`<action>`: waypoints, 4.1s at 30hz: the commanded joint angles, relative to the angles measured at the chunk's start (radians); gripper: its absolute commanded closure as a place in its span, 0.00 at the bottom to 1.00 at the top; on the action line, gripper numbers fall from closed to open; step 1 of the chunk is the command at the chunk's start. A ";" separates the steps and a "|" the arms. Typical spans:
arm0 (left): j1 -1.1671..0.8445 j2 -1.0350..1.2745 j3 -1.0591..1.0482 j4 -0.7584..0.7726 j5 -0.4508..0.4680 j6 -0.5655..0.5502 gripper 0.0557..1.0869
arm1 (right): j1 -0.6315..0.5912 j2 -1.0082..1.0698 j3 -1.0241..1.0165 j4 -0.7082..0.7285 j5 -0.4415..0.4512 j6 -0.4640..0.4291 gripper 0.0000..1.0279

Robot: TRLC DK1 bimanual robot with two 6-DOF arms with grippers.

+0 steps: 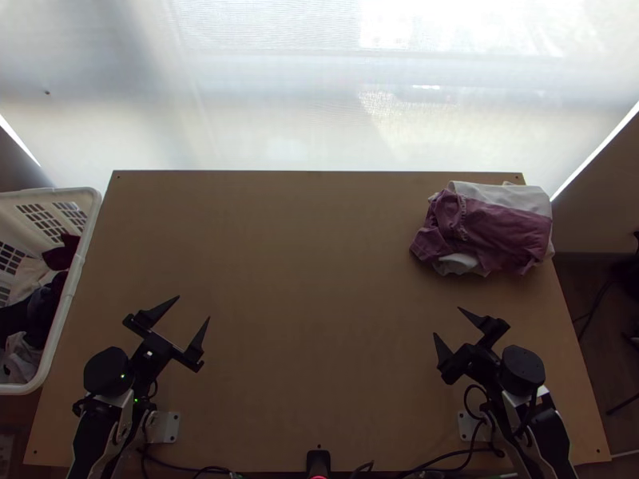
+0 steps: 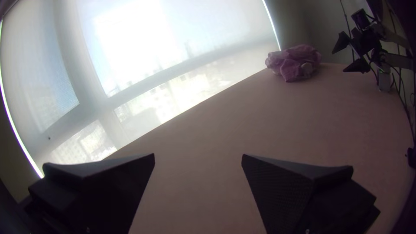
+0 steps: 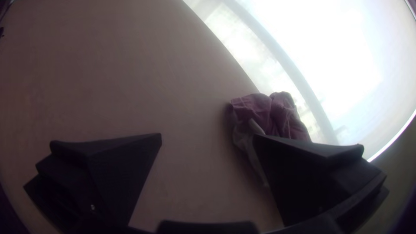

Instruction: Fold the t-shirt

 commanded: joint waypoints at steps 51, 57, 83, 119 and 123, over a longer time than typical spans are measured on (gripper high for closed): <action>0.016 0.000 0.000 0.000 -0.001 0.003 0.05 | 0.000 0.001 0.000 0.001 0.000 -0.001 0.05; 0.016 0.000 0.000 0.000 -0.001 0.003 0.05 | 0.000 0.001 0.000 0.001 0.000 -0.001 0.05; 0.016 0.000 0.000 0.000 -0.001 0.003 0.05 | 0.247 0.001 0.000 -0.014 -0.025 -0.001 0.05; -0.021 -0.001 0.003 -0.027 0.106 0.057 0.05 | 0.285 -0.003 0.013 -0.180 -0.020 -0.399 0.05; 0.006 -0.003 0.011 -0.011 0.102 0.057 0.05 | 0.253 -0.003 0.025 -0.143 -0.041 -0.442 0.05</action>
